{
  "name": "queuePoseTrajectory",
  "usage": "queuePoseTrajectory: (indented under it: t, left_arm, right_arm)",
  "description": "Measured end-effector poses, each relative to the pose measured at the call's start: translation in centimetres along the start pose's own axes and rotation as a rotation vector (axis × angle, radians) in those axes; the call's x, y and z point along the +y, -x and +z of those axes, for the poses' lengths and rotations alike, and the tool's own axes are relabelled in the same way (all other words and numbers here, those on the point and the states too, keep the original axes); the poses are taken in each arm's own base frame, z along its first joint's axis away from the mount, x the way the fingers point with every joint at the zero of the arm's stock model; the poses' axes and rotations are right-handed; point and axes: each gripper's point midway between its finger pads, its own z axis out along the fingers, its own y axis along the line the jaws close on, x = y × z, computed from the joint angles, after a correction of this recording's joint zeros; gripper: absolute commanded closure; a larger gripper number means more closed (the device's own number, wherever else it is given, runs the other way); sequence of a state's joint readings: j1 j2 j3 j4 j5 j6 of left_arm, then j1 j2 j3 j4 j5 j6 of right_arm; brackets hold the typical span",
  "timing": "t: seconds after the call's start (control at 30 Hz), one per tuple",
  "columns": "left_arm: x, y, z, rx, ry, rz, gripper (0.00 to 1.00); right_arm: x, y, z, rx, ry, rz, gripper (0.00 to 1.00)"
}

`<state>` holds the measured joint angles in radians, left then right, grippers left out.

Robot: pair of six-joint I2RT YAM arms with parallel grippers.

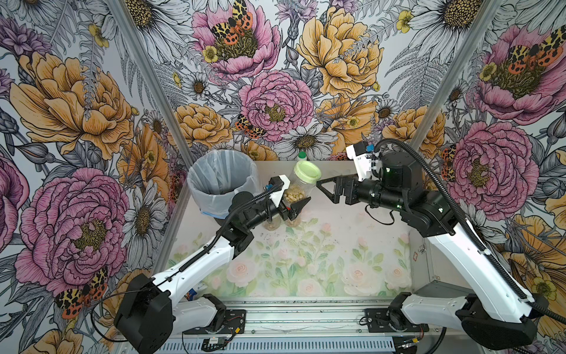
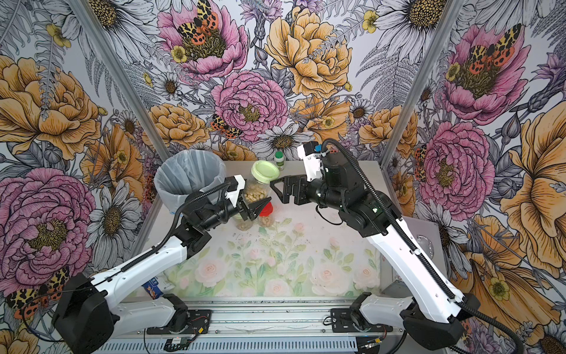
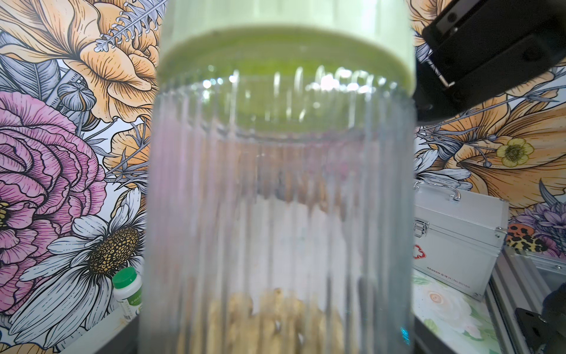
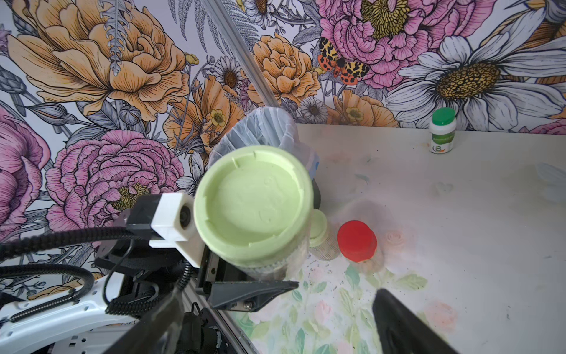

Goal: Empty moldy peanuts from jars
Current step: Unscrew the lid from the jar.

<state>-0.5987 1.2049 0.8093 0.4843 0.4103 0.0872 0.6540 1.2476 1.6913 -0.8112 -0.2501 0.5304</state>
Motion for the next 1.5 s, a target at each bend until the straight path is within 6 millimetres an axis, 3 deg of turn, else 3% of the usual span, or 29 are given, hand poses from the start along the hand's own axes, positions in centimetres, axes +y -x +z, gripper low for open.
queuePoseTrajectory:
  t: [0.2, 0.4, 0.5, 0.87, 1.5]
  left_arm:
    - [0.0, 0.1, 0.0, -0.001, 0.000, 0.001, 0.80]
    - [-0.1, 0.6, -0.3, -0.013, 0.001, 0.006, 0.80]
    - [-0.2, 0.5, -0.4, -0.006, 0.001, 0.003, 0.81]
    - [-0.2, 0.5, -0.4, -0.006, 0.001, 0.003, 0.81]
    - [-0.2, 0.5, -0.4, -0.006, 0.001, 0.003, 0.81]
  right_arm:
    - [1.6, 2.8, 1.9, -0.017, 0.050, -0.011, 0.03]
    - [0.3, 2.3, 5.2, 0.043, 0.019, 0.009, 0.02]
    - [0.3, 2.5, 5.9, 0.049, 0.019, 0.009, 0.02]
    - [0.8, 3.1, 5.7, 0.036, 0.031, -0.004, 0.02]
    - [1.6, 2.4, 6.0, 0.062, 0.060, -0.030, 0.02]
